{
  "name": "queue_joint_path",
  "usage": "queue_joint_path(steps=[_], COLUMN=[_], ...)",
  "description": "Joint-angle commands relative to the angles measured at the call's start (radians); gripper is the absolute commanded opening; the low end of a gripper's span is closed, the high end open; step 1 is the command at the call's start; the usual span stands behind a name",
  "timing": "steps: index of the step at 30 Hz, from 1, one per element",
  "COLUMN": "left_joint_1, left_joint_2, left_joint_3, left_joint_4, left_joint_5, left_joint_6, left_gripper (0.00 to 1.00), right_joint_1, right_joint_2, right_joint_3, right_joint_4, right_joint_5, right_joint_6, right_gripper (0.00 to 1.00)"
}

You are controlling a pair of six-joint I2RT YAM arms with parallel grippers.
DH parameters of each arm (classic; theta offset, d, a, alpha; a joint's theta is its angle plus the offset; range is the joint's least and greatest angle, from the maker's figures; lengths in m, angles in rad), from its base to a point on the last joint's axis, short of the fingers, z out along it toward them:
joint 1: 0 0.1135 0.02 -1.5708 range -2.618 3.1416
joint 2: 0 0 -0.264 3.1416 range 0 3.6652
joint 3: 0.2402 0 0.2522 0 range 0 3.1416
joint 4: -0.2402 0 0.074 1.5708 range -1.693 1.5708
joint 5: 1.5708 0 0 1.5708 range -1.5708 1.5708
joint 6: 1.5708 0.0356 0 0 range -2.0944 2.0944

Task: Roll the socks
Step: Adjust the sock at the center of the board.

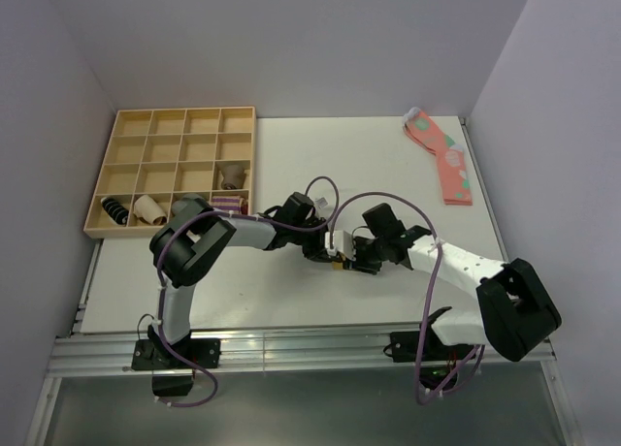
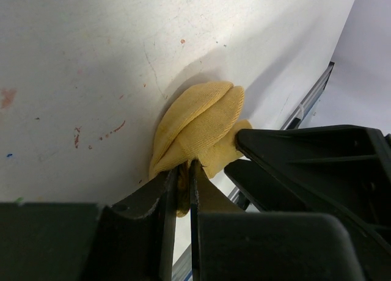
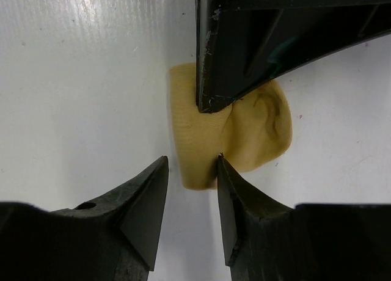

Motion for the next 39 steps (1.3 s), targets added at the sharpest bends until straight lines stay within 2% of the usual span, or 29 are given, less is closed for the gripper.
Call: queue_joint_path(steps=[1,18,19,20,23,28,35,39], left_joint_1=[-0.001,0.019,0.021,0.026,0.030,0.032,0.000,-0.028], left_joint_2=[0.060,0.084,0.086,0.087,0.086,0.063,-0.066,-0.114], left_joint_3=[-0.023,-0.032,-0.035,-0.038,-0.046,-0.074,-0.221,-0.267], left_joint_4=[-0.124,-0.113,-0.110,-0.107,-0.101,-0.062,0.080,0.146], left_joint_5=[-0.045,-0.007,-0.001,0.001,0.007,-0.007,-0.105,-0.223], left_joint_6=[0.056,0.050,0.050,0.047,0.041,-0.001,-0.157,-0.193], left_gripper=[0.00,0.00,0.00,0.00,0.01,0.00,0.00,0.05], right_joint_1=[0.020,0.034,0.034,0.034,0.028,-0.003,-0.098,-0.161], right_joint_2=[0.012,0.148,0.157,0.177,0.218,0.271,0.419,0.530], right_joint_3=[-0.020,0.043,0.062,0.072,0.128,0.206,0.388,0.502], right_joint_4=[0.061,0.064,0.056,0.049,-0.008,-0.128,-0.344,-0.511], right_joint_5=[0.034,0.031,0.023,0.022,-0.014,-0.073,-0.201,-0.251], right_joint_6=[0.000,0.034,0.038,0.055,0.074,0.094,0.069,0.039], right_gripper=[0.45,0.41,0.40,0.31,0.22,0.16,0.15,0.15])
